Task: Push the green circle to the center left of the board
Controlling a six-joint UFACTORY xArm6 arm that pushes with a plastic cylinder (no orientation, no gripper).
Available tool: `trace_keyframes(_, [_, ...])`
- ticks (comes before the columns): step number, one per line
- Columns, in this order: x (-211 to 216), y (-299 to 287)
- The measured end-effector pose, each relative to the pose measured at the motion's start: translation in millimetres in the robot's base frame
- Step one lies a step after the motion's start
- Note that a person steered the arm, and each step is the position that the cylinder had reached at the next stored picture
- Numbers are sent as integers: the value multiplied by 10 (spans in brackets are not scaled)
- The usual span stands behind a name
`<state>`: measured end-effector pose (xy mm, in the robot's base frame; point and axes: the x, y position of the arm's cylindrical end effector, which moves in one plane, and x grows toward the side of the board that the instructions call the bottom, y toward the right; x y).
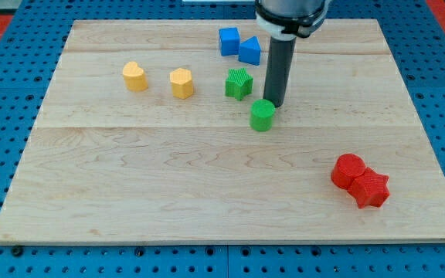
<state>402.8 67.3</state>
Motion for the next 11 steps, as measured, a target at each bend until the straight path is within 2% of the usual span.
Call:
trace_keyframes(1, [91,-261])
trace_keyframes(2, [175,278])
trace_keyframes(3, [458,121])
trace_keyframes(4, [481,-728])
trace_keyframes(5, [452,-1945])
trace_keyframes(6, [288,-2517])
trace_keyframes(7, [96,-2458])
trace_keyframes(8, [63,-1872])
trace_keyframes(10, [-337,-2457])
trace_keyframes(11, [-259,-2645])
